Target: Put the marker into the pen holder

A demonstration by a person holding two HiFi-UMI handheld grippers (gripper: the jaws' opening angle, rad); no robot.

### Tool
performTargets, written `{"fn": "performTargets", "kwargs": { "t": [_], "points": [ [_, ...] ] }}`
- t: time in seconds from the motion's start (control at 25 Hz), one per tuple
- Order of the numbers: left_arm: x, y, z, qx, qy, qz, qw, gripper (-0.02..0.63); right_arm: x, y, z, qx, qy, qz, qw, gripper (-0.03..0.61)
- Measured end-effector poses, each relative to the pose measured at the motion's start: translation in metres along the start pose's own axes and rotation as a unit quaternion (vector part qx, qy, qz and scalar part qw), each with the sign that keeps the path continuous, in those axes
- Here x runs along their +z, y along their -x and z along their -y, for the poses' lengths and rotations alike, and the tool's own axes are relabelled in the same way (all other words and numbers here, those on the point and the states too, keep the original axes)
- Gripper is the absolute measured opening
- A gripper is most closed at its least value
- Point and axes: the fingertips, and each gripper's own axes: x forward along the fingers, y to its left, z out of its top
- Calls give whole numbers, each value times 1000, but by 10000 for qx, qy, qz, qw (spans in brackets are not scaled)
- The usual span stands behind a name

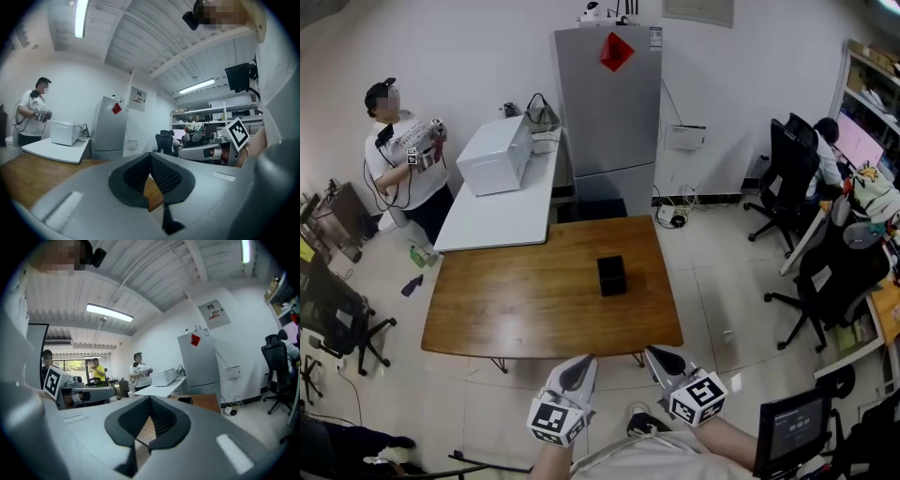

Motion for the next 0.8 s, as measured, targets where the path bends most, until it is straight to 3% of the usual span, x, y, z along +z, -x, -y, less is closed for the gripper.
{"fn": "performTargets", "kwargs": {
  "t": [0.28, 0.48, 0.8],
  "points": [
    [-23, 77, 20, -255, 68, -24, 9996, 17, -17, 40, -72, -232, 276, 125, 9993, 0],
    [-43, 115, 39, -384, 170, -183, 9990, 17, -34, 71, -108, -322, 209, 174, 9991, 0],
    [-31, 146, 58, -395, 159, -32, 9991, 15, -31, 94, -142, -252, 536, 245, 9979, 0]
  ]
}}
